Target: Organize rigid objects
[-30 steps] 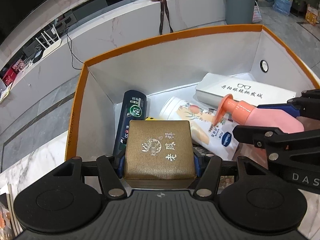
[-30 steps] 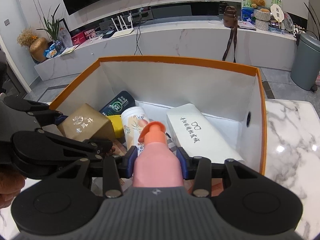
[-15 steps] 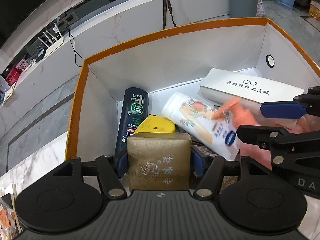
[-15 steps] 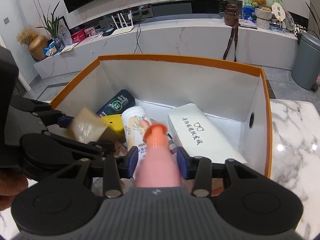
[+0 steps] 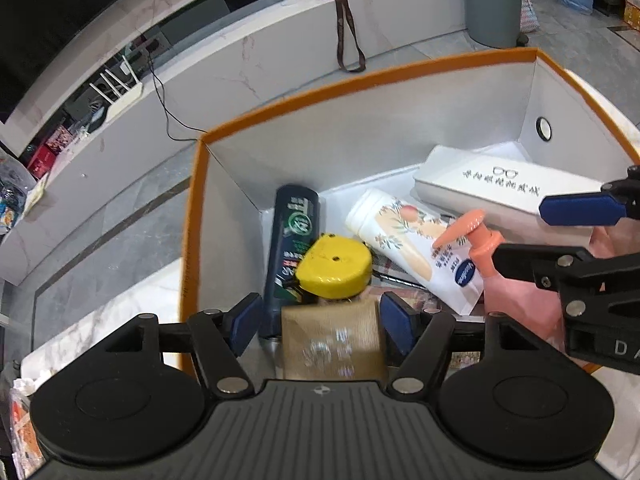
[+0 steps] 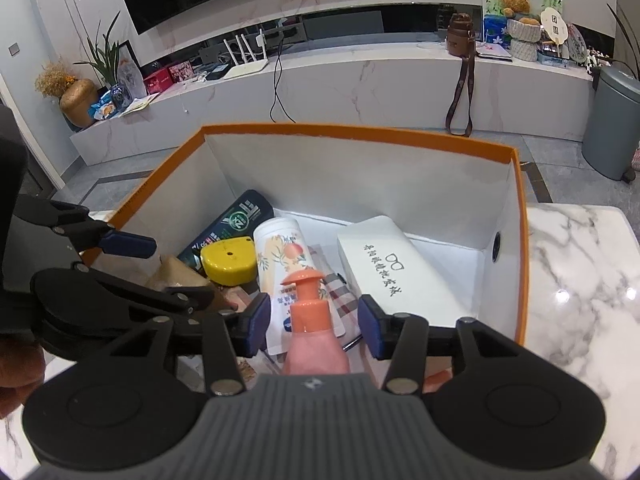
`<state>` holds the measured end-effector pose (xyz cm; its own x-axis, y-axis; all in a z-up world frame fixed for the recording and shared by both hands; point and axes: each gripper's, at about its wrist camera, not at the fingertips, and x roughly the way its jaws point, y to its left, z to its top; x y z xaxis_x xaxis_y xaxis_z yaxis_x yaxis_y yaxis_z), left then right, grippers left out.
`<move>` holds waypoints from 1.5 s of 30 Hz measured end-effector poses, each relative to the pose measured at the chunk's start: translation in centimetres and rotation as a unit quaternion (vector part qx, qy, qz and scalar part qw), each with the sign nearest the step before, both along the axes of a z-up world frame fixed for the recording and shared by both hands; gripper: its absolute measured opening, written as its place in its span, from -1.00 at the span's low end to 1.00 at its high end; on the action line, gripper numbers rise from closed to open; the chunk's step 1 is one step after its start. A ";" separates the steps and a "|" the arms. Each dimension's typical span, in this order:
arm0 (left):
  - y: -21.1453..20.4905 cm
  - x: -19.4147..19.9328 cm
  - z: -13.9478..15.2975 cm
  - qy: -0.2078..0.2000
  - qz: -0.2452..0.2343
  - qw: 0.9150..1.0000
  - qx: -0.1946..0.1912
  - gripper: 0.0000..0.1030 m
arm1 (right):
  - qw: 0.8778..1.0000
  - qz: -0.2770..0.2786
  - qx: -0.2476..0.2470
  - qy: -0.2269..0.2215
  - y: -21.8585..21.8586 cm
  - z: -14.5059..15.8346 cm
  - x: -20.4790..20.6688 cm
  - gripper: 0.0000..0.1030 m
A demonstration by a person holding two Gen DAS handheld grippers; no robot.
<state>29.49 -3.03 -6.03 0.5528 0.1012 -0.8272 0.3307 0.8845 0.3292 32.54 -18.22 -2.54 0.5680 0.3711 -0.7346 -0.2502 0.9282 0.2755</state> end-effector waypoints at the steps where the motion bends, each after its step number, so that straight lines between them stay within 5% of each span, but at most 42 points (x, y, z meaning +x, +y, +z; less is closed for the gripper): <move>1: -0.1 0.0 0.3 -0.003 0.001 1.000 0.001 0.54 | 1.000 0.000 0.001 -0.001 -0.1 0.1 -0.1 -0.06; 21: -1.5 -3.7 6.7 -0.067 0.026 0.996 -0.054 0.69 | 0.999 -0.021 0.025 -0.042 -2.8 5.5 -2.0 0.04; 24: -0.5 -5.6 8.0 -0.097 0.052 0.989 -0.096 0.87 | 0.998 -0.022 0.034 -0.048 -3.2 6.6 -2.6 0.05; 29: 0.8 -8.1 8.8 -0.104 0.076 0.982 -0.142 0.87 | 0.997 -0.018 0.038 -0.067 -3.7 8.5 -3.8 0.13; 36: 1.5 -11.1 10.1 -0.133 0.111 0.974 -0.145 0.88 | 0.995 -0.021 0.028 -0.092 -3.7 10.4 -6.1 0.43; 38: 1.4 -11.8 9.9 -0.144 0.114 0.971 -0.151 0.89 | 0.994 -0.025 0.022 -0.104 -3.6 10.7 -7.1 0.74; 45: 1.2 -13.6 8.0 -0.150 0.118 0.965 -0.181 0.89 | 0.991 -0.046 -0.037 -0.121 -4.4 10.3 -10.6 0.83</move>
<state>15.88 -1.87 1.96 0.7692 -0.0126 -0.6389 0.0449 0.9984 0.0343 21.89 -22.61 7.76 0.7601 0.2601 -0.5955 -0.2141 0.9655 0.1484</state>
